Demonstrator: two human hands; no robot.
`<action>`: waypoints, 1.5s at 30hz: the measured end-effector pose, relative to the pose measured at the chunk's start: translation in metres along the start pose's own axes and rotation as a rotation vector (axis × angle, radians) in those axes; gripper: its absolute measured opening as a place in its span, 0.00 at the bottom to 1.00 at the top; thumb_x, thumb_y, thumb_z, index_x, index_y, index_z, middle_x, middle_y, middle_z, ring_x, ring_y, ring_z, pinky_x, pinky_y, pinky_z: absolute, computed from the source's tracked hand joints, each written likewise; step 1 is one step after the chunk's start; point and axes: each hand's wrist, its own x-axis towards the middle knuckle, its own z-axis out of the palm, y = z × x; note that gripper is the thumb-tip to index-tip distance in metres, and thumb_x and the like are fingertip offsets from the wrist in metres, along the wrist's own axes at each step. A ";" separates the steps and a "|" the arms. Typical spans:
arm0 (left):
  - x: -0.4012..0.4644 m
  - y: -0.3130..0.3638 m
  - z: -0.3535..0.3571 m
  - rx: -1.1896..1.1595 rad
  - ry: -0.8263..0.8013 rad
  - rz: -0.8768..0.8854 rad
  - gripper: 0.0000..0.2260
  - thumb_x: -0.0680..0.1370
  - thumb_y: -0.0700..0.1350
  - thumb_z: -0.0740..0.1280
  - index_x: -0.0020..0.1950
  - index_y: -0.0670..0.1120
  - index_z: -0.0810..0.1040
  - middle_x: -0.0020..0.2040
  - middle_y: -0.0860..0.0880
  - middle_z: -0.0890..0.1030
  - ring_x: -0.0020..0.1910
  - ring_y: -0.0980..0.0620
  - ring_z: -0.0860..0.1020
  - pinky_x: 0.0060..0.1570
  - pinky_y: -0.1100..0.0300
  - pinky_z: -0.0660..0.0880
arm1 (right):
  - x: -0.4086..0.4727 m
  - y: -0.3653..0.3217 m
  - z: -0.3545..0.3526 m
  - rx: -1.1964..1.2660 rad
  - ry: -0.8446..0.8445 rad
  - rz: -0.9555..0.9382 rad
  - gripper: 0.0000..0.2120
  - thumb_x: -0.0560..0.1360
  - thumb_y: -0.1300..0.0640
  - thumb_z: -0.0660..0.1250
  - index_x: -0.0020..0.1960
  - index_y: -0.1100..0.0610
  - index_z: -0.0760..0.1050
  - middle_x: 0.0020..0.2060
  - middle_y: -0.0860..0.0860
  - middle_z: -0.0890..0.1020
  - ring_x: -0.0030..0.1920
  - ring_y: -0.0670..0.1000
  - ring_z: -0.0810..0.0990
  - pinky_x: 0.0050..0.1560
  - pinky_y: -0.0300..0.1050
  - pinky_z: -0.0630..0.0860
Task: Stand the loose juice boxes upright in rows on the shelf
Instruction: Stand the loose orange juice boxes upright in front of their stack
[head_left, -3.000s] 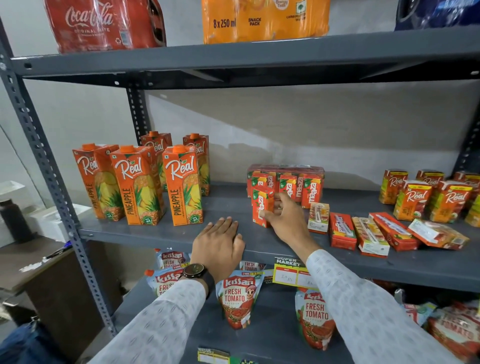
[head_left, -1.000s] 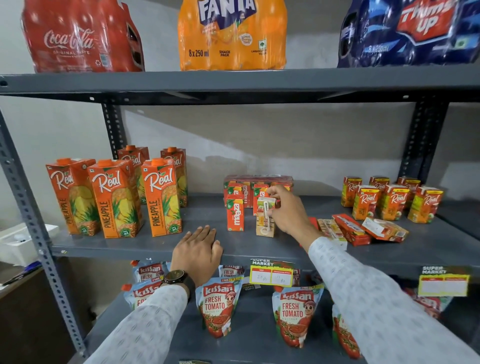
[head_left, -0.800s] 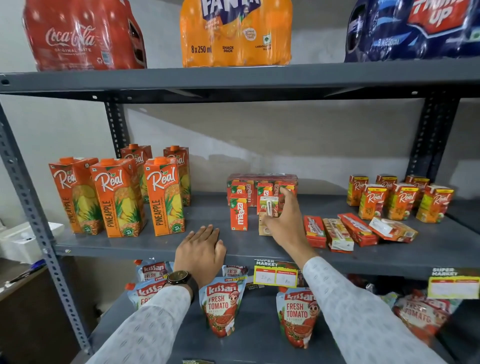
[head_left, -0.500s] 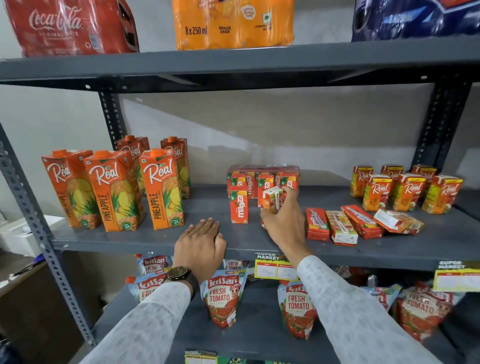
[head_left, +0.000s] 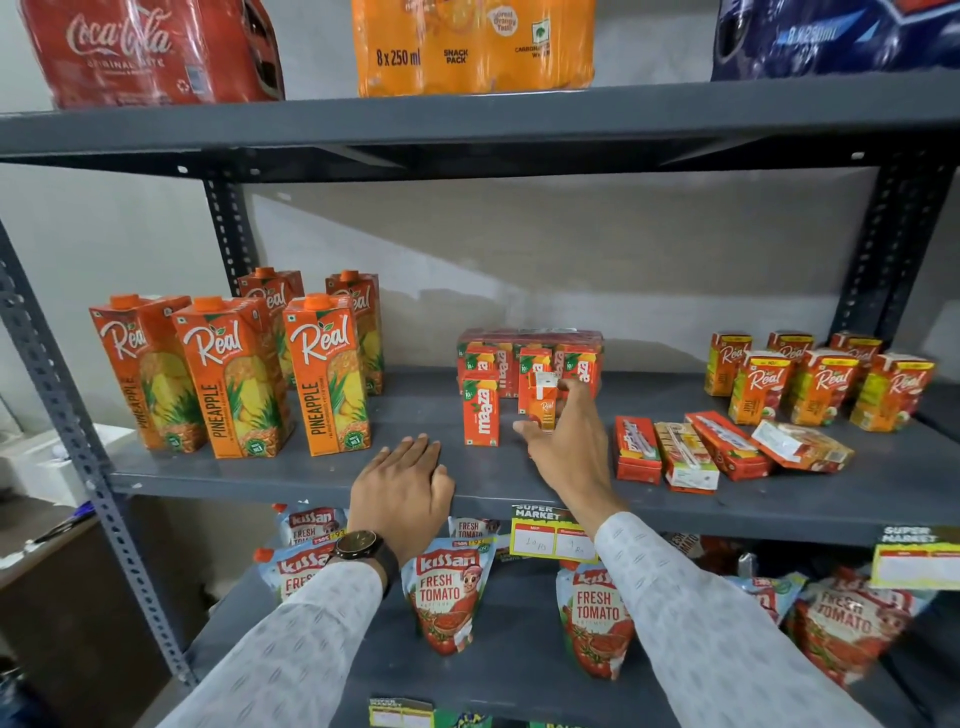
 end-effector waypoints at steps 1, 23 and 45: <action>0.000 0.000 0.000 -0.001 0.002 -0.002 0.26 0.80 0.53 0.50 0.73 0.48 0.75 0.73 0.48 0.75 0.74 0.49 0.71 0.76 0.51 0.64 | 0.000 0.002 0.000 0.013 -0.017 0.002 0.35 0.74 0.51 0.78 0.73 0.46 0.60 0.65 0.49 0.78 0.62 0.52 0.81 0.58 0.48 0.79; -0.008 0.039 -0.003 -0.026 -0.102 0.035 0.29 0.82 0.55 0.43 0.77 0.46 0.68 0.78 0.47 0.69 0.78 0.50 0.64 0.79 0.49 0.56 | -0.009 -0.019 -0.003 -0.226 0.039 -0.091 0.42 0.73 0.38 0.76 0.79 0.50 0.60 0.71 0.54 0.75 0.66 0.59 0.79 0.57 0.61 0.82; -0.012 0.075 0.002 -0.022 -0.069 0.042 0.31 0.80 0.56 0.42 0.76 0.45 0.70 0.77 0.47 0.71 0.77 0.50 0.67 0.78 0.50 0.59 | 0.042 0.119 -0.295 -0.350 0.581 0.404 0.23 0.71 0.55 0.77 0.61 0.60 0.72 0.56 0.64 0.83 0.56 0.69 0.81 0.53 0.60 0.77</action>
